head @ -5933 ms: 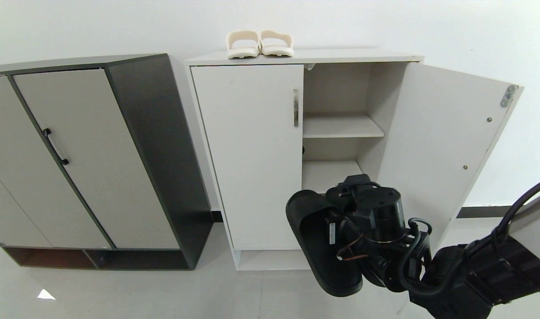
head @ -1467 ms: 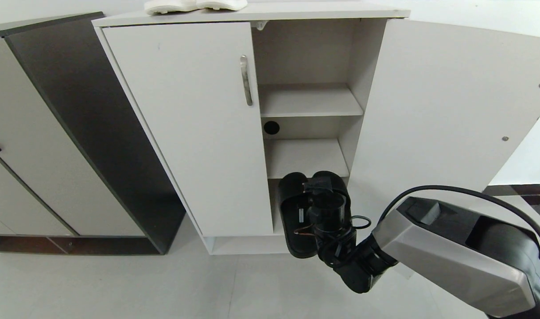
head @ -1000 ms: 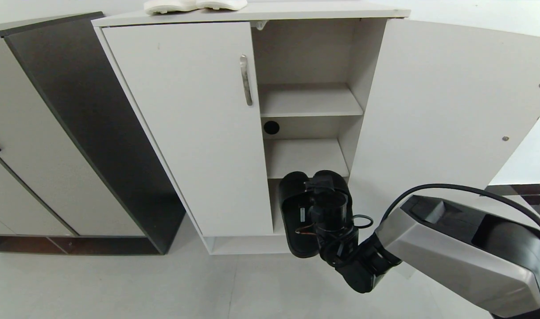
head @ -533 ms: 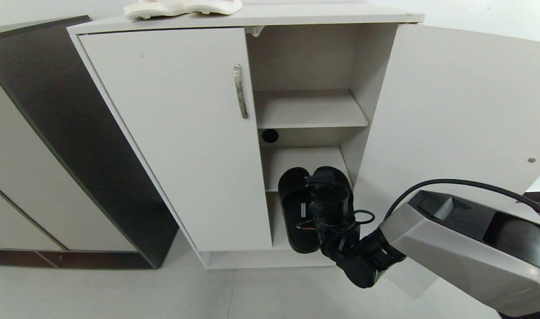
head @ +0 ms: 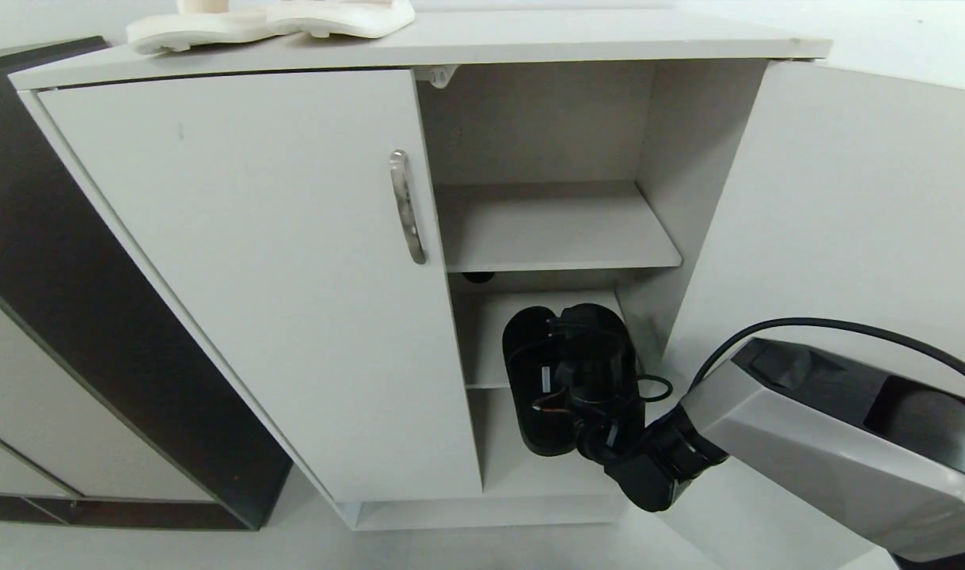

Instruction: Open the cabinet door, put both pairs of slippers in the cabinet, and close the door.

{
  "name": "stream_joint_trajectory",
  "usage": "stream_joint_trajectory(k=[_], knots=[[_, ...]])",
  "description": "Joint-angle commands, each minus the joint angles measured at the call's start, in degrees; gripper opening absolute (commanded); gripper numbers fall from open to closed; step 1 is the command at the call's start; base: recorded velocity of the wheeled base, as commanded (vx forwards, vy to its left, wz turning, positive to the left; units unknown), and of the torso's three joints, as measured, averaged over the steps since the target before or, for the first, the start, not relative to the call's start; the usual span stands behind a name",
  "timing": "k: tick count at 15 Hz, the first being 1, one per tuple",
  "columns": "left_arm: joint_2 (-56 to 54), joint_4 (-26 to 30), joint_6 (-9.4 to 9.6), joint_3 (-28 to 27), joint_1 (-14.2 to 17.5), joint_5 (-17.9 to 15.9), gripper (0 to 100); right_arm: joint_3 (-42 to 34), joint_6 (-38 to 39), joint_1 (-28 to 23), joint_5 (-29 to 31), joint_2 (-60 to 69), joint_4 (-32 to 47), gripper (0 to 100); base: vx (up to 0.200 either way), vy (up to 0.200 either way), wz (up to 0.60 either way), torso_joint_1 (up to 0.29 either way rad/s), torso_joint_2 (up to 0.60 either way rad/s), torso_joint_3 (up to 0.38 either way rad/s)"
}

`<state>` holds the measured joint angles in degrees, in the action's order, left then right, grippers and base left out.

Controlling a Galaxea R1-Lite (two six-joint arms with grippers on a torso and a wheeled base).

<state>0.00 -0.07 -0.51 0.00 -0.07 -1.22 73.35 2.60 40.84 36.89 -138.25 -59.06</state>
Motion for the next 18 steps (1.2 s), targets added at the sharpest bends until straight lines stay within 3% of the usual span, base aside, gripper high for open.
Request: stream_joint_trajectory(k=[1, 6, 10, 12, 18], knots=[[0.09, -0.01, -0.10, 0.00, -0.01, 0.08, 0, 0.13, 0.39, -0.23, -0.06, -0.26, 0.00, 0, 0.000, 0.000, 0.00, 0.000, 0.00, 0.000], [0.09, -0.01, -0.02, 0.00, -0.01, 0.08, 0, 4.78, 2.85, -2.17, -0.06, -5.27, 1.14, 0, 0.000, 0.000, 0.00, 0.000, 0.00, 0.000], [0.09, -0.01, -0.10, 0.00, -0.01, 0.08, 0, 15.51, 11.11, -3.75, -1.38, -7.64, 14.77, 0, 0.000, 0.000, 0.00, 0.000, 0.00, 0.000], [0.09, -0.01, -0.10, 0.00, -0.01, 0.16, 0, 21.31, 11.20, -3.75, -1.47, -9.23, 18.55, 0, 0.000, 0.000, 0.00, 0.000, 0.00, 0.000], [0.09, -0.01, -0.02, 0.00, -0.01, 0.25, 0, 29.48, 8.83, -4.10, -3.05, -13.53, 19.86, 0, 0.000, 0.000, 0.00, 0.000, 0.00, 0.000]])
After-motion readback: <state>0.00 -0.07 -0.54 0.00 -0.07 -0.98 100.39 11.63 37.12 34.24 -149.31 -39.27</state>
